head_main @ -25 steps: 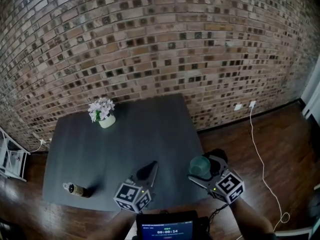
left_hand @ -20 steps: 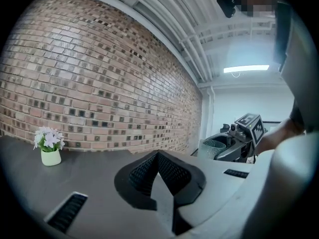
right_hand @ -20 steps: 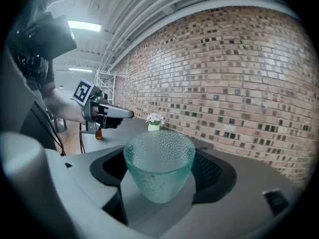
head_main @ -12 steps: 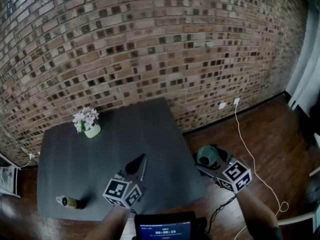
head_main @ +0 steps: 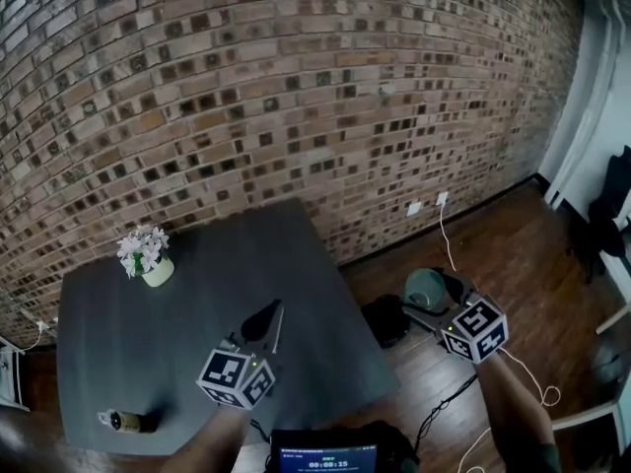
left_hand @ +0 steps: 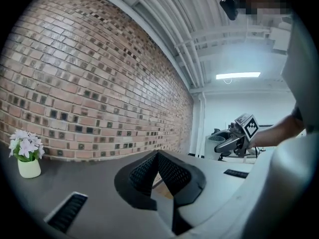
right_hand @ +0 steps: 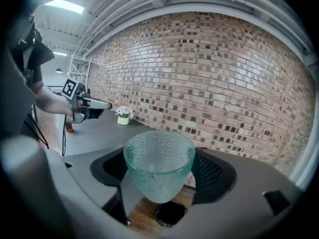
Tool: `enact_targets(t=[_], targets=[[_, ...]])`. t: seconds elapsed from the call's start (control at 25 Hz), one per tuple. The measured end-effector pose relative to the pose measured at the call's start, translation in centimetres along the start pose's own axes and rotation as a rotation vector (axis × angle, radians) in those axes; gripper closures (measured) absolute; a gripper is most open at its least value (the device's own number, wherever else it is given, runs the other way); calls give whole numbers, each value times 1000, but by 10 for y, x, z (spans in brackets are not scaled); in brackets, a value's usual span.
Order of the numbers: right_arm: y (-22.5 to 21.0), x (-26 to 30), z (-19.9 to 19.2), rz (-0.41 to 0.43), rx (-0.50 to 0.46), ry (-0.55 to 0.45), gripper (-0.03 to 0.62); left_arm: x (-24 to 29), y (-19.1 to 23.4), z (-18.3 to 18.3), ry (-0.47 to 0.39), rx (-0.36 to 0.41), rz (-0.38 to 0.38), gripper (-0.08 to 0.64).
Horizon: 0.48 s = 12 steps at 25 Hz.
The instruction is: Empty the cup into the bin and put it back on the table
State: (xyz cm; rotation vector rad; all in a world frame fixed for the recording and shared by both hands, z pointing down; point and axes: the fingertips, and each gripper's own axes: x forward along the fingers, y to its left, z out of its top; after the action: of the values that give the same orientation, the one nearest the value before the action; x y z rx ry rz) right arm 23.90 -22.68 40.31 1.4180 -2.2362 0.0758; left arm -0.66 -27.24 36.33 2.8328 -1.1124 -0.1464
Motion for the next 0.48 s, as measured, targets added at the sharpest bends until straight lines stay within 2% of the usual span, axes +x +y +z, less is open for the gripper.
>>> enact_targets(t=[0.16, 0.48], targets=[[-27, 2, -7, -21, 19, 18, 202, 16, 0, -2, 12, 1, -4, 559], [-103, 22, -37, -23, -9, 71, 202, 54, 4, -7, 11, 17, 95, 559]])
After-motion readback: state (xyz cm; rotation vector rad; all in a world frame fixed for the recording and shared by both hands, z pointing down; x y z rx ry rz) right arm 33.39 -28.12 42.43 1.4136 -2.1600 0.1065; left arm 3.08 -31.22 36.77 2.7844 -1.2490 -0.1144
